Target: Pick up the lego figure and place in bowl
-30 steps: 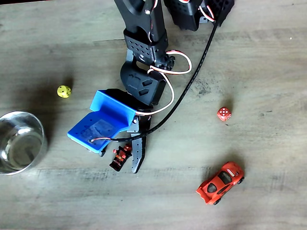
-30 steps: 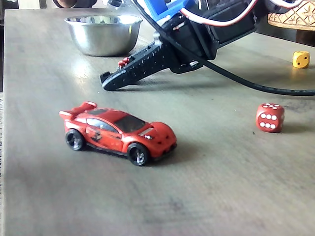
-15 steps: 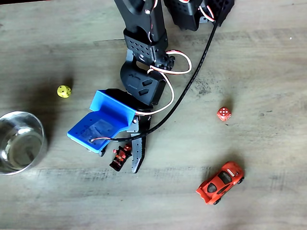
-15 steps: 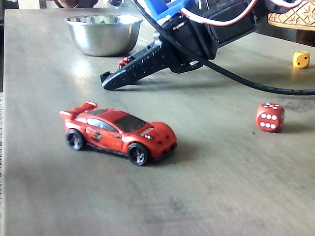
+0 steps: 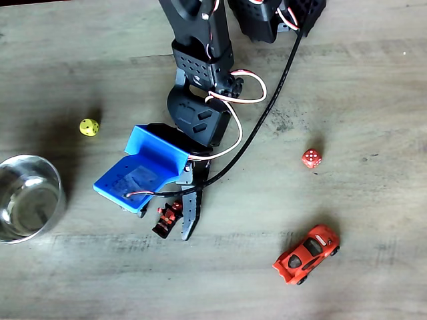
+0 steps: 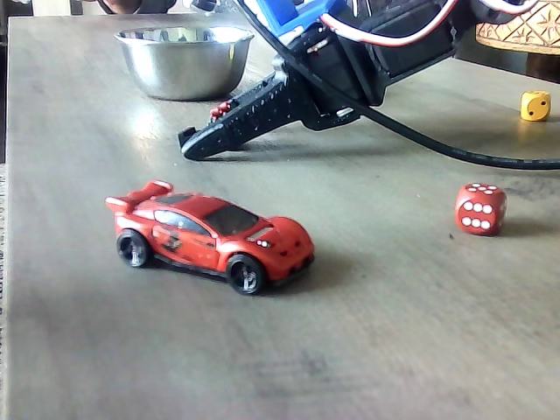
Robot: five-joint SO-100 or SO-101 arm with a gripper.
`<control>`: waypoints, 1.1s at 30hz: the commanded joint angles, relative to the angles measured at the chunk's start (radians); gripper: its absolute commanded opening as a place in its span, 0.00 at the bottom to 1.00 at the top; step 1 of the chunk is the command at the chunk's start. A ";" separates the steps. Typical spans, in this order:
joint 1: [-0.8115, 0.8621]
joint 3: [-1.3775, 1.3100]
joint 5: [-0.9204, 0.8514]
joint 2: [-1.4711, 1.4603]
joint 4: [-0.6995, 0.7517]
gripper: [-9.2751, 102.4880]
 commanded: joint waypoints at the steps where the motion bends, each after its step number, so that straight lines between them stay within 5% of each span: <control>1: 0.005 -0.021 0.011 0.005 -0.005 0.31; 33: 0.006 -0.021 0.011 0.005 -0.005 0.27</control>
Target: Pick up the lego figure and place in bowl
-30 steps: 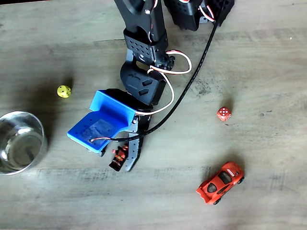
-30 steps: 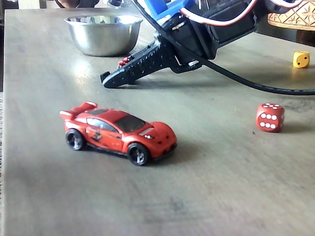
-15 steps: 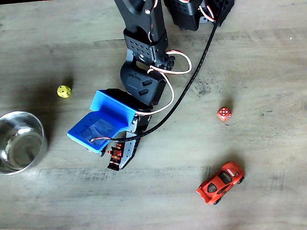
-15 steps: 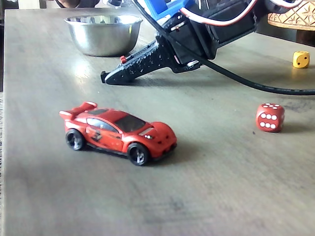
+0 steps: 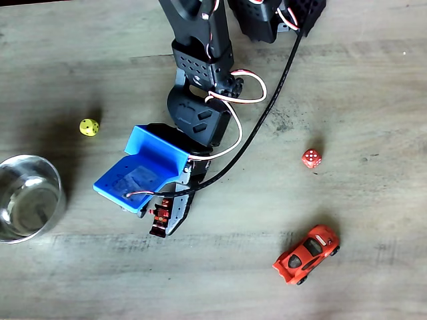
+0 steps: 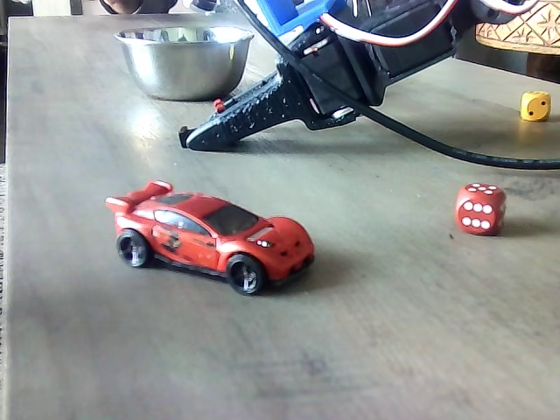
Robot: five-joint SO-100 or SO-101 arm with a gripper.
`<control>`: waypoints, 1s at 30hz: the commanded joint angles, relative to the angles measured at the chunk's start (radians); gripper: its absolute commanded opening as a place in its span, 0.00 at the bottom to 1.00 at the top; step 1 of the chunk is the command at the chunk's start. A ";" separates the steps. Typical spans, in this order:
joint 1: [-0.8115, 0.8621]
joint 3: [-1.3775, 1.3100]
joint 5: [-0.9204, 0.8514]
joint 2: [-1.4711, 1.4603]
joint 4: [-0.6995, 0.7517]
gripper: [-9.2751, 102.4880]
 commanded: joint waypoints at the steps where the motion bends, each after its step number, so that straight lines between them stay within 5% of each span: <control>1: 0.006 -0.021 0.011 0.005 -0.005 0.27; 17: 0.008 -0.023 0.011 0.006 -0.014 0.12; 30: 0.009 -0.041 0.011 0.040 -0.020 0.11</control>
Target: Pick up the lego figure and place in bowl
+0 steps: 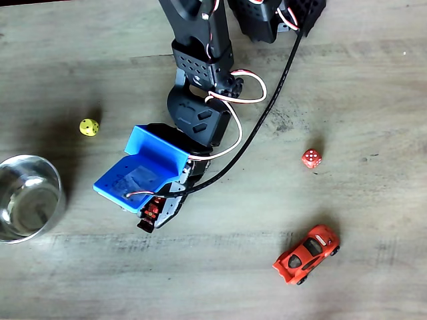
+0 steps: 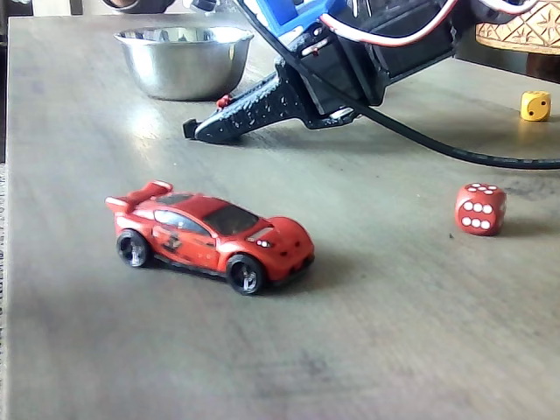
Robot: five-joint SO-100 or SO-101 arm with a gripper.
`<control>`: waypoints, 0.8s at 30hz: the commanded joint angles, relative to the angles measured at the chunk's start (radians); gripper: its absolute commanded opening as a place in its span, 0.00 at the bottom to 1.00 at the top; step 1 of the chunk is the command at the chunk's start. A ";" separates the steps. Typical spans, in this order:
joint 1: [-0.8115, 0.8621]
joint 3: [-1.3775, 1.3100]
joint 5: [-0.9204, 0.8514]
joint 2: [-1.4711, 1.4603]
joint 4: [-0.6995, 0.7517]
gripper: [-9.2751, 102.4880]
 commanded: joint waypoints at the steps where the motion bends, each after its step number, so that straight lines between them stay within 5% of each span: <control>1: 0.009 -0.040 0.011 0.055 -0.020 0.11; 24: 0.189 -0.232 0.009 0.198 -0.003 0.11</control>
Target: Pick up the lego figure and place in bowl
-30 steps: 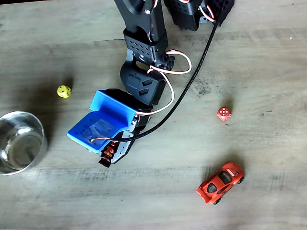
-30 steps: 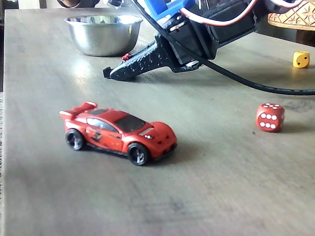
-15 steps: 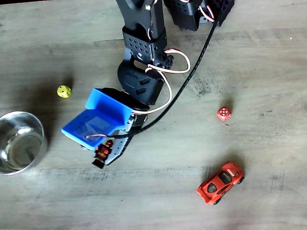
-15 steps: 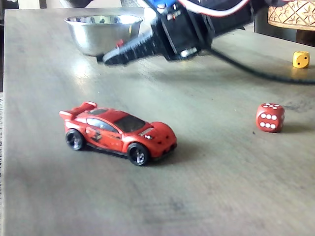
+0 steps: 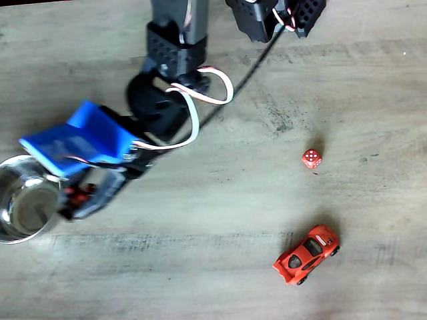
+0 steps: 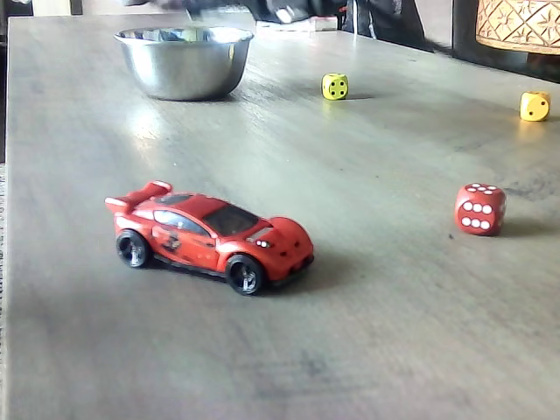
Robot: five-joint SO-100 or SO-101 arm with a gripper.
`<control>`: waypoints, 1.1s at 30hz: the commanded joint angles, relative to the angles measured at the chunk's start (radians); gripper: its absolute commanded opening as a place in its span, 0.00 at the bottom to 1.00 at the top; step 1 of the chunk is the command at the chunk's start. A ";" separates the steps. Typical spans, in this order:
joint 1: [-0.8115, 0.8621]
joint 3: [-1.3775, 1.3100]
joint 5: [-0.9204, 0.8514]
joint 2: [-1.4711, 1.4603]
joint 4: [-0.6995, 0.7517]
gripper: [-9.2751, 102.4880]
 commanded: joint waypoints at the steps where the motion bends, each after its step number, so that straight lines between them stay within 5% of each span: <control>1: 0.040 -0.091 0.009 0.015 -0.003 0.11; 33: 0.196 -0.301 -0.006 -0.213 -0.003 0.15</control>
